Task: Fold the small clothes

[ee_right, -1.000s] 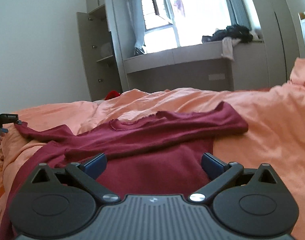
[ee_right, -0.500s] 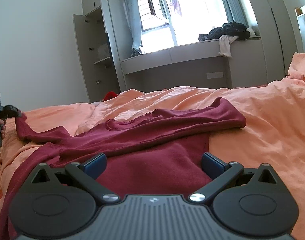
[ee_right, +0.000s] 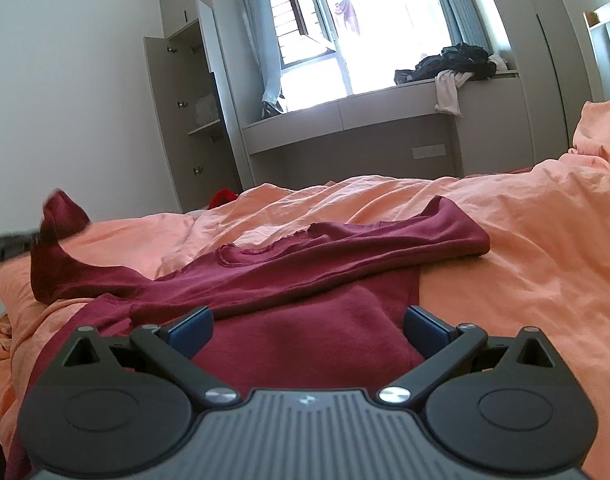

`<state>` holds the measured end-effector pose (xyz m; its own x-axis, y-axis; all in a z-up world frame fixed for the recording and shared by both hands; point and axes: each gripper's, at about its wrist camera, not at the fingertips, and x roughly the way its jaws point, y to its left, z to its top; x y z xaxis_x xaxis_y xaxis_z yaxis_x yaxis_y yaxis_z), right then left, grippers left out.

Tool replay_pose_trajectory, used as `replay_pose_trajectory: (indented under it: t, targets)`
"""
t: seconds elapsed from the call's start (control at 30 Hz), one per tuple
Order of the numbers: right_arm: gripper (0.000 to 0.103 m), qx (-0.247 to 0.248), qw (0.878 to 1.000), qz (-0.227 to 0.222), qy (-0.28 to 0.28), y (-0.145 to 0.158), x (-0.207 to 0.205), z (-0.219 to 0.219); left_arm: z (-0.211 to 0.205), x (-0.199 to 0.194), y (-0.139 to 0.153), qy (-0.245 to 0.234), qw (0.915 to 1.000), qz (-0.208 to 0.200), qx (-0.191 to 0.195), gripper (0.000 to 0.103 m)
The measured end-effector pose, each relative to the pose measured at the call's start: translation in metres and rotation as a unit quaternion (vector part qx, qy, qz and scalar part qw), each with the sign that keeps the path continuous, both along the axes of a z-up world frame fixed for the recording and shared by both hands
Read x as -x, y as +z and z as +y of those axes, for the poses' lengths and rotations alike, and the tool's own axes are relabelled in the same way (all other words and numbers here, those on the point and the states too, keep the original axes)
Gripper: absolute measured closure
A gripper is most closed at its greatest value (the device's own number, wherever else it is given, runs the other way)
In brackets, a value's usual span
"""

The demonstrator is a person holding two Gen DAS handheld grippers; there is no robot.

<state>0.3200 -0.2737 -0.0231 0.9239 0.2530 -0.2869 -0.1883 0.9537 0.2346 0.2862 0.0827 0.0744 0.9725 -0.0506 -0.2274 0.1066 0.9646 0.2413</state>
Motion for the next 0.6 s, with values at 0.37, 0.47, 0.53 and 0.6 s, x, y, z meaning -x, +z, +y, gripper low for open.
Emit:
replay_pose_trajectory:
  t: [0.37,0.47,0.53,0.6]
  targets:
    - [0.0,-0.008,1.0,-0.006,0.002,0.002,0.006,0.001,-0.01,0.033,-0.039,-0.101,0.9846,0.085,0.114,0.05]
    - [0.0,-0.002,1.0,-0.015,0.005,0.0,0.007,0.003,0.003,0.039,-0.034,-0.083,0.983,0.054,0.155,0.036]
    - [0.0,0.008,1.0,-0.023,0.011,0.0,0.009,0.007,0.013,0.038,-0.032,-0.063,0.9818,0.034,0.176,0.029]
    - [0.0,0.022,0.999,-0.034,0.021,0.002,0.013,0.012,0.025,0.034,-0.025,-0.026,0.982,0.02,0.186,0.02]
